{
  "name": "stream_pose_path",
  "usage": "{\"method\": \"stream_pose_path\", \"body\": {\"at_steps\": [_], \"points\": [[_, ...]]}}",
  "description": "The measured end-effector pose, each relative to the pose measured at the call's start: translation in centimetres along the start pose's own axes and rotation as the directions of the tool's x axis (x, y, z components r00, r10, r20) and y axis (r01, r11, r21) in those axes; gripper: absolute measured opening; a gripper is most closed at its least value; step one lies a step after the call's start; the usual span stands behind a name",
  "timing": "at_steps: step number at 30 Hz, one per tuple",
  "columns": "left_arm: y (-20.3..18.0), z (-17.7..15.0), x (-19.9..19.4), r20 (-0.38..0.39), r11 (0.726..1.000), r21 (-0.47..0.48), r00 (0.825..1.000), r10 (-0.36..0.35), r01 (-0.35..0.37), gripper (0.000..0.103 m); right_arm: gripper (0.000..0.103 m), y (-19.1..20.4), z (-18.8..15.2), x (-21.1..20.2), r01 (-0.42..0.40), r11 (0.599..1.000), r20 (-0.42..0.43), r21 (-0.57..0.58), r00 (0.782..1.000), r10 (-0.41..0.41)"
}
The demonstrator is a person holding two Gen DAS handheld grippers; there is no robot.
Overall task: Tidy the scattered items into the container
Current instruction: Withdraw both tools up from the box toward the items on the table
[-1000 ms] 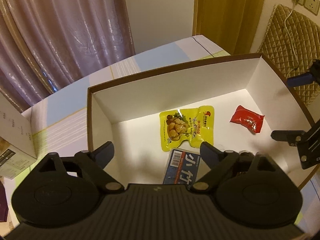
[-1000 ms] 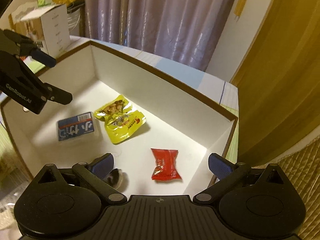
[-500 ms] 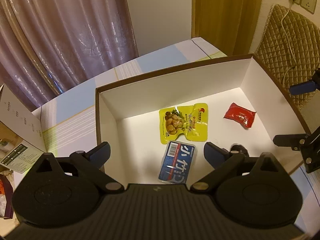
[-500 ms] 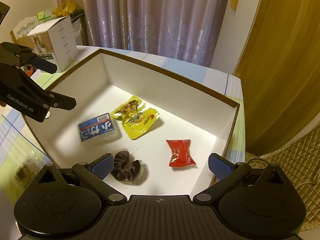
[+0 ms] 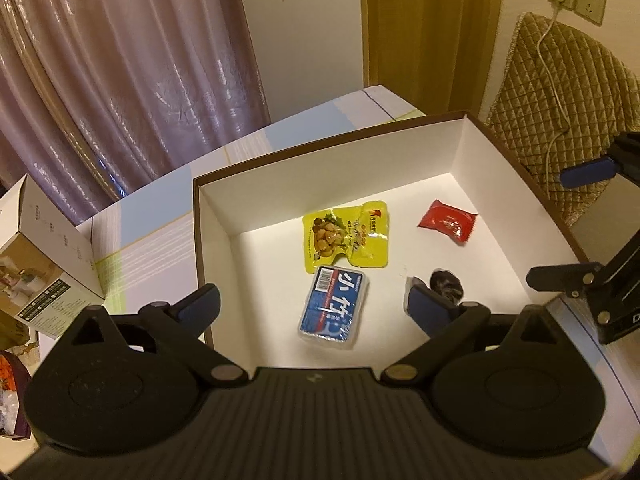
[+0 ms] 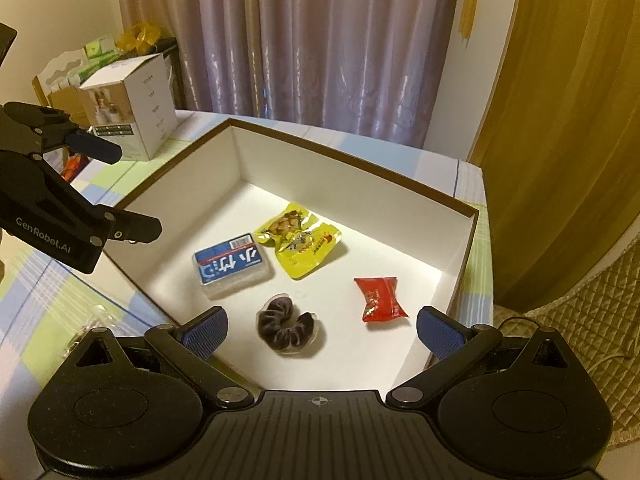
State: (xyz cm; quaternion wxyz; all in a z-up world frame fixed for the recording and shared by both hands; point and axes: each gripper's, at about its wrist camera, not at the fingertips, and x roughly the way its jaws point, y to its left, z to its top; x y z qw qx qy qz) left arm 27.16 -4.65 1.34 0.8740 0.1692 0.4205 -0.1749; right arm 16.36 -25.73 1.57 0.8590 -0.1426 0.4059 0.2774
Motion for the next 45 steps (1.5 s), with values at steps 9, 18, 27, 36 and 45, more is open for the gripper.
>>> {"method": "stream_pose_path", "body": {"at_steps": [9, 18, 27, 36, 45], "points": [[-0.7, -1.1, -3.0, 0.031, 1.000, 0.005, 0.999, 0.004, -0.004, 0.099, 0.103, 1.4, -1.2, -3.0, -0.001, 1.000, 0.045, 0.018, 0.999, 0.000], [-1.1, -2.6, -6.1, 0.063, 1.000, 0.011, 0.998, 0.008, -0.008, 0.099, 0.103, 2.7, -2.0, -5.6, 0.000, 1.000, 0.081, 0.030, 0.997, -0.002], [-1.4, -4.3, -8.8, 0.088, 1.000, 0.011, 0.996, 0.005, -0.006, 0.100, 0.103, 4.4, -3.3, -7.9, 0.000, 0.999, 0.119, 0.052, 0.993, -0.007], [-2.0, -5.9, -10.9, 0.111, 1.000, 0.020, 0.994, 0.003, -0.006, 0.100, 0.103, 5.5, -4.5, -9.5, 0.019, 0.997, 0.142, 0.075, 0.989, -0.029], [-2.4, -7.6, -12.3, 0.129, 1.000, 0.027, 0.992, -0.003, 0.000, 0.102, 0.103, 6.2, -6.1, -10.2, 0.017, 0.995, 0.145, 0.101, 0.989, -0.031]]}}
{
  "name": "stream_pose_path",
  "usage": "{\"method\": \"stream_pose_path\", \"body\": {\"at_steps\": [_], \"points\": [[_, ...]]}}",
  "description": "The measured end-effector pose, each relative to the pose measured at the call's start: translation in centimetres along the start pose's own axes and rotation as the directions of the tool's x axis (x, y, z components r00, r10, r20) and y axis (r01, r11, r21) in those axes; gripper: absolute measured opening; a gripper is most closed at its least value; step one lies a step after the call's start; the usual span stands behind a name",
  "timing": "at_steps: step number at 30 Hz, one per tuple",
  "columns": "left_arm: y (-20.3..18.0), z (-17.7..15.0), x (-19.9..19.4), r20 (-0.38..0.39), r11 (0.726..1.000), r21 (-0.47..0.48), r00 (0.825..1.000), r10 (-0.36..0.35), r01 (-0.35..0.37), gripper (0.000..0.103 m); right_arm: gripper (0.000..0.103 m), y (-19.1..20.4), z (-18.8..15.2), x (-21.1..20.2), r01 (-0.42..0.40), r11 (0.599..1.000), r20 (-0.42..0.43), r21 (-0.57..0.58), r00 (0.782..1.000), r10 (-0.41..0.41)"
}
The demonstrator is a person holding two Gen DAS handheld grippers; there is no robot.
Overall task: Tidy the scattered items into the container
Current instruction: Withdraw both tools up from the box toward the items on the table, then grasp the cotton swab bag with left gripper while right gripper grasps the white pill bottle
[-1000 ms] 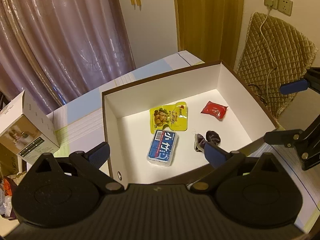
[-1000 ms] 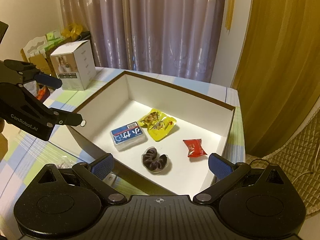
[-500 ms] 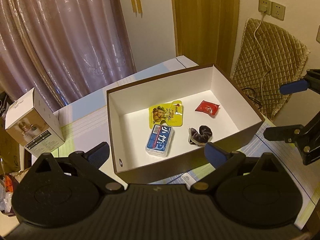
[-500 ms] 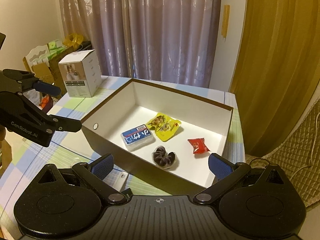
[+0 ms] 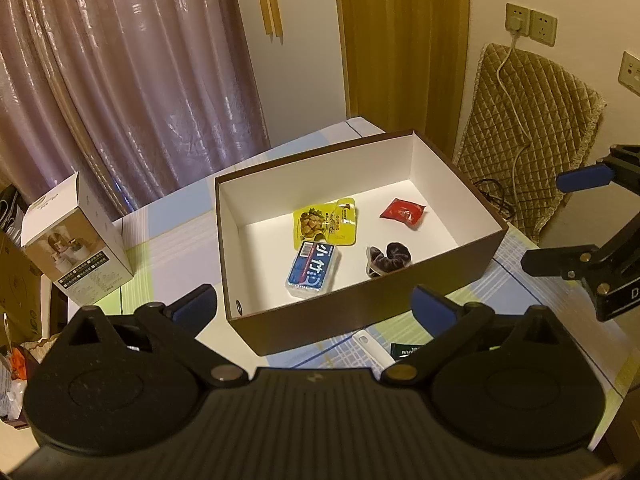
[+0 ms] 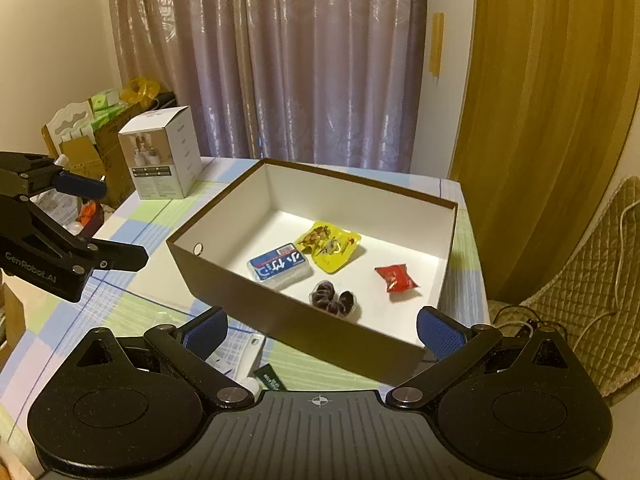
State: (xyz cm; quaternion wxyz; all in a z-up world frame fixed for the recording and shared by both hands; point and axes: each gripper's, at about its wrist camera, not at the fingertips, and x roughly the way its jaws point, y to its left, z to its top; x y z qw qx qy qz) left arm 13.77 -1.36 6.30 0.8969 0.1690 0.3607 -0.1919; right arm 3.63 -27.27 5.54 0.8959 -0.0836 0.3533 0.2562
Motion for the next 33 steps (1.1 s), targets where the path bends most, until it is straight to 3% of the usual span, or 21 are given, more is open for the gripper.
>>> {"method": "stream_pose_path", "body": {"at_steps": [15, 33], "points": [[-0.1, -3.2, 0.2, -0.054, 1.000, -0.010, 0.999, -0.005, 0.005, 0.102, 0.103, 1.0, -2.7, 0.4, -0.025, 0.999, -0.054, 0.043, 0.998, 0.027], [2.5, -8.2, 1.8, -0.141, 0.996, -0.093, 0.990, -0.013, 0.000, 0.102, 0.103, 1.7, -6.1, 3.4, -0.052, 0.995, -0.131, 0.085, 0.989, 0.063]]}}
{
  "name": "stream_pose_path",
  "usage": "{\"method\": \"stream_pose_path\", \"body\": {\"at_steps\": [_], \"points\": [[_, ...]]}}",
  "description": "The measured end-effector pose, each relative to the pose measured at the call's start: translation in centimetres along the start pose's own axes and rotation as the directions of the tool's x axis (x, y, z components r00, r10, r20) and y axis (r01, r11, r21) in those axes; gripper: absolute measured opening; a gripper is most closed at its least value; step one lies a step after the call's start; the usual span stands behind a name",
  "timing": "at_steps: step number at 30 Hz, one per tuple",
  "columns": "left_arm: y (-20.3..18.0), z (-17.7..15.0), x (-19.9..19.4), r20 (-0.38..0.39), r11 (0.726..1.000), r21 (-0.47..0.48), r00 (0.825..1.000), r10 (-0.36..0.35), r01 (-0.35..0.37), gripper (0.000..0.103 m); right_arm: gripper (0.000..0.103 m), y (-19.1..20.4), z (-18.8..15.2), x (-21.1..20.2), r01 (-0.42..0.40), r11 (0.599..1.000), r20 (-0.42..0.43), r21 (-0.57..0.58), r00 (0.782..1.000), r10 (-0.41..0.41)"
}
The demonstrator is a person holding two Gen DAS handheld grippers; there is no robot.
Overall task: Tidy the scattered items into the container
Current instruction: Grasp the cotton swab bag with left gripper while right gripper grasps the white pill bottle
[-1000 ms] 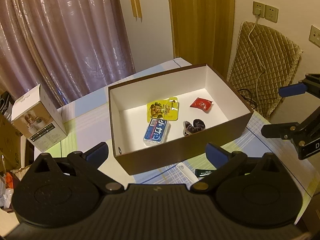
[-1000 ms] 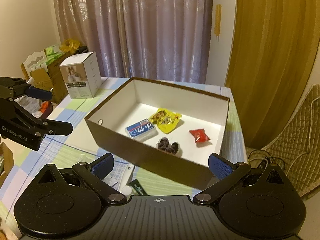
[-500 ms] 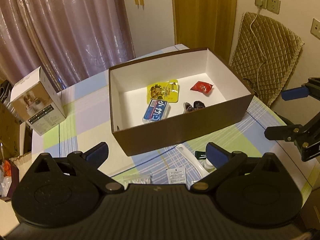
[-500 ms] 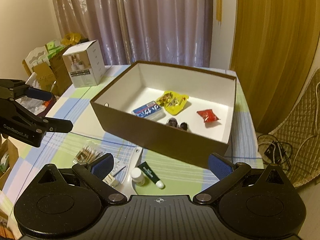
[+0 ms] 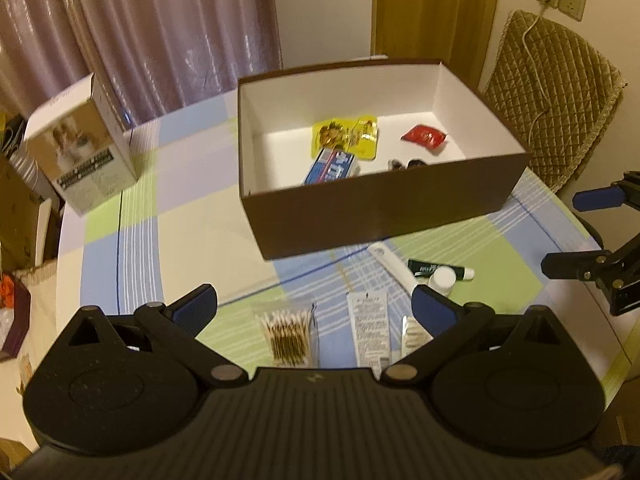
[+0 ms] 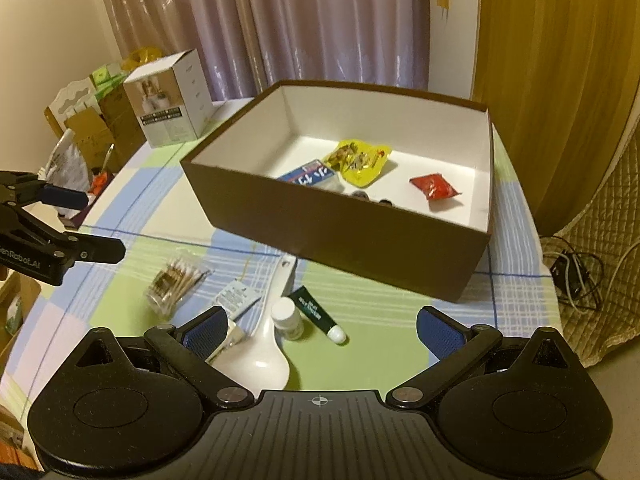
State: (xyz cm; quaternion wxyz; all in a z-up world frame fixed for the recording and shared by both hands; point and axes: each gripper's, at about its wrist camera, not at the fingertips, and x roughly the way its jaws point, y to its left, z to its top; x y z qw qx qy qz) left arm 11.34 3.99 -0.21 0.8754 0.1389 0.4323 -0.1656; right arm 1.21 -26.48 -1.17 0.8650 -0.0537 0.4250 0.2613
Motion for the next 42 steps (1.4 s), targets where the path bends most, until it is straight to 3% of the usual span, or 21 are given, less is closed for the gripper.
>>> {"method": "stream_pose_path", "body": {"at_steps": [9, 17, 24, 31, 38, 42], "points": [[2.3, -4.1, 1.8, -0.056, 0.998, -0.053, 0.998, 0.022, -0.024, 0.102, 0.103, -0.4, -2.3, 1.7, -0.033, 0.997, -0.053, 0.075, 0.998, 0.037], [3.0, -6.4, 3.5, -0.098, 0.997, -0.081, 0.995, -0.018, 0.010, 0.100, 0.103, -1.7, -2.9, 3.0, -0.004, 0.991, -0.094, 0.131, 0.995, 0.016], [3.3, -6.5, 5.2, -0.088, 0.997, -0.071, 0.995, -0.048, 0.042, 0.087, 0.103, -2.3, -3.3, 4.1, 0.009, 0.988, -0.118, 0.153, 0.993, 0.010], [4.1, -5.9, 8.2, -0.101, 0.996, -0.070, 0.993, -0.063, 0.056, 0.063, 0.103, -2.6, -3.2, 4.9, 0.017, 0.984, -0.126, 0.176, 0.992, 0.006], [4.6, -5.4, 11.7, -0.131, 0.996, -0.054, 0.989, -0.073, 0.066, 0.054, 0.103, -2.3, -2.7, 5.5, 0.013, 0.983, -0.128, 0.182, 0.992, 0.011], [4.7, -5.4, 13.2, -0.154, 0.995, -0.046, 0.984, -0.092, 0.086, 0.040, 0.103, -1.9, -2.4, 5.9, 0.010, 0.985, -0.107, 0.170, 0.994, 0.009]]}}
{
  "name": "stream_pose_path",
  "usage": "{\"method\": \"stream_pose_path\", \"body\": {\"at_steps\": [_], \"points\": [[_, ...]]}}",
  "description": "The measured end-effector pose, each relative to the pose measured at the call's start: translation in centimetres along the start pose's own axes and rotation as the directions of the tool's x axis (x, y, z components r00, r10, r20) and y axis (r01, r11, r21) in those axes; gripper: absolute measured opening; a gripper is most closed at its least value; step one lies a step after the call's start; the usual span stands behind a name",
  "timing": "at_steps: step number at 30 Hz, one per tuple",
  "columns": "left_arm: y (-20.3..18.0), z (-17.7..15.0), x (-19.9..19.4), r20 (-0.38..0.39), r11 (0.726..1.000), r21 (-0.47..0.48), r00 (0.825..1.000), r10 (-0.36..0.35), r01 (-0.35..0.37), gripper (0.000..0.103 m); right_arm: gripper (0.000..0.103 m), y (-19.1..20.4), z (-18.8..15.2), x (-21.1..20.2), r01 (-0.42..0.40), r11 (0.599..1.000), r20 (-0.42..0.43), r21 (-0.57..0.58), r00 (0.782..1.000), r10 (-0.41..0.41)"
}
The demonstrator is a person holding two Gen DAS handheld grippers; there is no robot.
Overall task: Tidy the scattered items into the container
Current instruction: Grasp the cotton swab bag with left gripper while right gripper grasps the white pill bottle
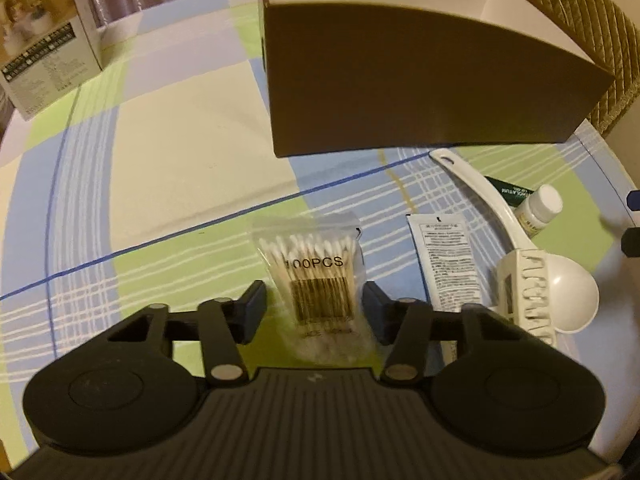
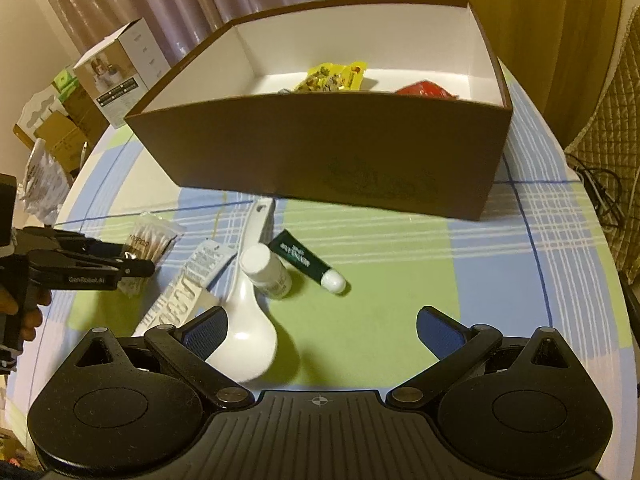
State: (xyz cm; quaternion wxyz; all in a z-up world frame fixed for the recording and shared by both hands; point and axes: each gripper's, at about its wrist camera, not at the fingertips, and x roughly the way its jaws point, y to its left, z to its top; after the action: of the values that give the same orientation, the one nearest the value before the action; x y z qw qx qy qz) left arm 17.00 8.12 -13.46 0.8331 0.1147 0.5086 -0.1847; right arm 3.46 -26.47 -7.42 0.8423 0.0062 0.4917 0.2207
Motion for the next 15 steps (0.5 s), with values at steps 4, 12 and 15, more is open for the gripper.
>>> {"method": "stream_pose_path", "body": {"at_steps": [4, 12, 15], "points": [[0.1, -0.1, -0.1, 0.014, 0.999, 0.029, 1.000, -0.019, 0.019, 0.026, 0.103, 1.0, 0.4, 0.3, -0.006, 0.999, 0.063, -0.039, 0.998, 0.008], [1.4, -1.0, -1.0, 0.002, 1.000, 0.010, 1.000, -0.018, 0.018, 0.022, 0.063, 3.4, 1.0, 3.5, -0.033, 0.977, 0.057, -0.209, 0.997, 0.046], [1.9, -1.2, -1.3, 0.001, 1.000, -0.010, 1.000, -0.008, 0.008, 0.022, 0.063, 4.2, 0.8, 4.7, -0.012, 0.964, 0.055, -0.265, 0.998, 0.028]]}}
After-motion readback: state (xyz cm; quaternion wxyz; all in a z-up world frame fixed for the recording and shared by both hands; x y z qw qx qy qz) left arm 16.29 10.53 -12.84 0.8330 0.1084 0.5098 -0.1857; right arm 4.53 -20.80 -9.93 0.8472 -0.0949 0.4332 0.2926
